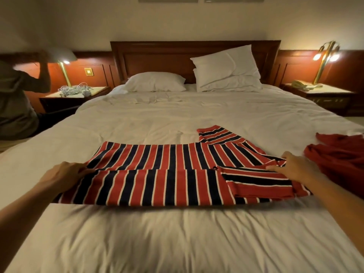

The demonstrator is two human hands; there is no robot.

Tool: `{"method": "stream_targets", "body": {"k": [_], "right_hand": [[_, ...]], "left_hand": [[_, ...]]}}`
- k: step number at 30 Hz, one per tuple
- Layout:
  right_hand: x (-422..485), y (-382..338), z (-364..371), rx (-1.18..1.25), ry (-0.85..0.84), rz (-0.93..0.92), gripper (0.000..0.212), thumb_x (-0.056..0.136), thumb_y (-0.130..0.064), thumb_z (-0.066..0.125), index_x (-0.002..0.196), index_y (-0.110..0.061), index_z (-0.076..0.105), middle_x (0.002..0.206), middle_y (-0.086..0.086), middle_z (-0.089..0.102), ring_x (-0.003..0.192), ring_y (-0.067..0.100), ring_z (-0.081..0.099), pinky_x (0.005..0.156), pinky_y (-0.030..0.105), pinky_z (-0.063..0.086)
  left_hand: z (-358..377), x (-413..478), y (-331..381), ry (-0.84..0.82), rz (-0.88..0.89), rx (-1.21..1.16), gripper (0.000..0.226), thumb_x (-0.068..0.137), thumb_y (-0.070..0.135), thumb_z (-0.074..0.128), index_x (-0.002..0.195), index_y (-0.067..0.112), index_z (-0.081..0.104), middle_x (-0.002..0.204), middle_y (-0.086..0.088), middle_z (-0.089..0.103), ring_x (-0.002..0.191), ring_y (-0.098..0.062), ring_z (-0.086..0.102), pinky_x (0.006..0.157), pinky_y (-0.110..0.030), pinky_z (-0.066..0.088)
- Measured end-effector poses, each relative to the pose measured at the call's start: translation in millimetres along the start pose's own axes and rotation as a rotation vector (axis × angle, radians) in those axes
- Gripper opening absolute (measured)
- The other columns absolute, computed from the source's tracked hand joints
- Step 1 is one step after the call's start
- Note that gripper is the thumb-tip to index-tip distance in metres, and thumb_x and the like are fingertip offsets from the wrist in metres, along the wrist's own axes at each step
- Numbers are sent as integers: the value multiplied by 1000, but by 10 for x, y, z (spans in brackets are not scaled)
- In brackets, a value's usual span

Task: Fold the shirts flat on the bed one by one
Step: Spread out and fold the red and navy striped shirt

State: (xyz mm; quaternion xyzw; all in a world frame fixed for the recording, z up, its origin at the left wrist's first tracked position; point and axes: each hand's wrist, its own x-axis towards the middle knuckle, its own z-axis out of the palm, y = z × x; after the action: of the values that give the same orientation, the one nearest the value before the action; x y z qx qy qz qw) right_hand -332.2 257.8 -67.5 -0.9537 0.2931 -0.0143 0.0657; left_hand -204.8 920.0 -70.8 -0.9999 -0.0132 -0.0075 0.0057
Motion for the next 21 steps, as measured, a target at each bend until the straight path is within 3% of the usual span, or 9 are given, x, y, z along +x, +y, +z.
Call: {"method": "stream_targets", "body": {"k": [3,5,7,10,12,15,18,21], "right_hand": [[-68,138,-72,-54,-80,-4,91,70,-84,58,130,-16,51,131,17,59,117,36,58,94,42,50],[-161,212,-4,-152,-122,-32,93,73,-86,51,138,-19,45,135,15,58,120,34,57,96,40,49],[-278,247,145,-256,-165,-23,94,76,-87,45,150,-30,30,143,15,50,127,35,51,103,43,44],[-450,132,354,-321,-50,-42,85,83,-84,37,154,-39,21,154,16,30,138,38,33,112,51,31],[-569,-83,474,-240,35,-165,78,89,-78,32,155,-38,20,163,13,16,148,38,15,117,54,20],[-768,-533,719,-72,-24,-401,72,93,-73,22,156,-39,19,167,1,4,153,28,-4,121,51,3],[-891,-940,923,31,-176,-529,73,92,-74,16,156,-38,15,166,-5,6,153,19,-3,121,46,-2],[-831,-1189,1018,29,-232,-576,73,94,-72,13,158,-35,8,167,-6,1,153,17,-6,122,42,-5]], "left_hand": [[-11,-110,-13,-140,-14,75,68,84,81,30,128,41,61,113,4,67,86,-14,61,68,-27,48],[106,-232,-34,-198,6,112,74,79,85,26,138,46,49,117,6,59,93,-13,59,71,-26,46],[328,-346,-67,-204,-8,197,82,80,87,20,151,47,27,135,0,46,115,-20,52,90,-33,45],[550,-494,14,-165,-84,169,90,78,86,7,157,42,6,161,-9,15,145,-32,22,115,-49,21],[617,-560,213,-70,-50,54,88,79,85,5,157,42,7,165,-7,5,151,-31,9,119,-53,8],[666,-646,735,0,122,-68,81,83,80,6,155,44,21,166,0,12,153,-23,10,120,-54,-3],[736,-704,1330,-57,280,-189,82,81,80,5,153,46,27,165,8,15,153,-14,11,122,-50,-4],[871,-650,1692,-126,328,-228,93,73,86,-1,156,45,13,167,10,5,154,-16,2,124,-46,-1]]}}
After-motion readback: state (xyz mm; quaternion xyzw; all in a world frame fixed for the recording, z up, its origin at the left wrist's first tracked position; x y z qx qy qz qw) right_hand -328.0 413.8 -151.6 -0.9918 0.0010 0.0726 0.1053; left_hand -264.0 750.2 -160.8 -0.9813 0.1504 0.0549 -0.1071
